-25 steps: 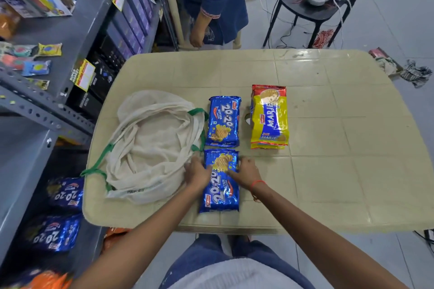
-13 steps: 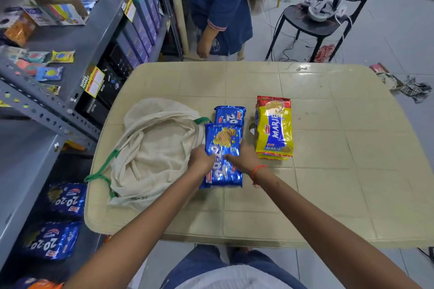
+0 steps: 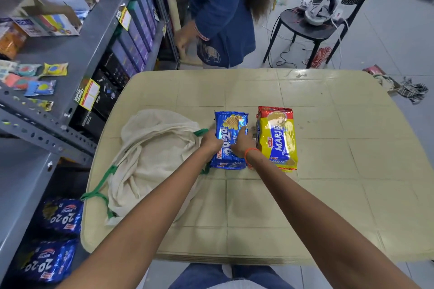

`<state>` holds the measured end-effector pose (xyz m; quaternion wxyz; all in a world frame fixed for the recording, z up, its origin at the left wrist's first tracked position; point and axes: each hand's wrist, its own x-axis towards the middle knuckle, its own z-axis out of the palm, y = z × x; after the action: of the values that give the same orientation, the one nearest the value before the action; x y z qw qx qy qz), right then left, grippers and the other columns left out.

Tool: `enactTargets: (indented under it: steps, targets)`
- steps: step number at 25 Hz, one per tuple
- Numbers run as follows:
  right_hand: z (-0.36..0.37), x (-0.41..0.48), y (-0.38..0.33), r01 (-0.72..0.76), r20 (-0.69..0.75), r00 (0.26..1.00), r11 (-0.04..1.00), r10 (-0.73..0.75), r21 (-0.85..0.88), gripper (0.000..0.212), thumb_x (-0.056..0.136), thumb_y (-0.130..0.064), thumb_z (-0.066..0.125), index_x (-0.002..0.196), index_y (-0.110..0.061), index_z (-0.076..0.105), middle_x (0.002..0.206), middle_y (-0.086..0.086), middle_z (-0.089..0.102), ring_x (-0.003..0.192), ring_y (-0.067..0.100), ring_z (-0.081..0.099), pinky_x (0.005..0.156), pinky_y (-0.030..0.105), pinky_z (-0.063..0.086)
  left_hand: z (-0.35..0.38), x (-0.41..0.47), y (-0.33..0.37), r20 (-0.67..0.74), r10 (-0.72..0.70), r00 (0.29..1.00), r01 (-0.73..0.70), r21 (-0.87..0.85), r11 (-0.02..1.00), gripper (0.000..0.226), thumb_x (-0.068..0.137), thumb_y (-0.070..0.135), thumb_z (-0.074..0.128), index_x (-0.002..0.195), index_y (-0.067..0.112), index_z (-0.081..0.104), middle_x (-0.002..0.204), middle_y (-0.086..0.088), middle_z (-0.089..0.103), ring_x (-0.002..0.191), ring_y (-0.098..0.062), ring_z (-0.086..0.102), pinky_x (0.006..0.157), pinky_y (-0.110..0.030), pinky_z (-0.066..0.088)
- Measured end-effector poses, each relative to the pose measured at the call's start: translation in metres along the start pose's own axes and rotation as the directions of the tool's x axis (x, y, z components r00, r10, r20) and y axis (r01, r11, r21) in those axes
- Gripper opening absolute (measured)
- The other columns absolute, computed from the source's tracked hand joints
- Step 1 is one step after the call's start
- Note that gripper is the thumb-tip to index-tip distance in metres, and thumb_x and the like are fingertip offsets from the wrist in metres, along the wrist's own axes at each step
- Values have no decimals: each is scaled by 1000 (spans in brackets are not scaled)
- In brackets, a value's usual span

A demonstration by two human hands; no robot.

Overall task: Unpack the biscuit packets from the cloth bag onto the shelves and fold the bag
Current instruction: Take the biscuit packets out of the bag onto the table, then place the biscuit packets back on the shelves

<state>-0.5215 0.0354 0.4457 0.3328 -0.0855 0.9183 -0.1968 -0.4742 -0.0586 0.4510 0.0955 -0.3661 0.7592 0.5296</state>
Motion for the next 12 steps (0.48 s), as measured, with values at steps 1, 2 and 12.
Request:
enactTargets:
  steps: [1,2,12]
  targets:
    - [1,1,0,-7,-6,1000,1000,7,2,87,90,-19,57,148,-5,-6,156,24,6,133,41,37,107,42,36,0,3,-3,8,0,1000,0,-10,1000,37,85,-2,47,120,7,55,115,-17,66,97,-32,66,73,-30,50]
    - [2,1,0,-10,-13,1000,1000,10,8,87,89,-19,57,148,-6,-6,156,24,7,134,41,36,108,43,35,-1,3,-3,17,-6,1000,6,-20,1000,37,86,-1,47,121,7,55,116,-17,66,100,-32,66,75,-31,51]
    - [14,-1,3,-32,-81,996,989,44,145,87,88,-18,58,149,-11,-3,155,20,14,135,38,35,107,42,37,-3,7,-13,58,-23,998,29,-93,995,33,90,9,49,123,7,52,123,-15,62,102,-30,63,86,-37,54]
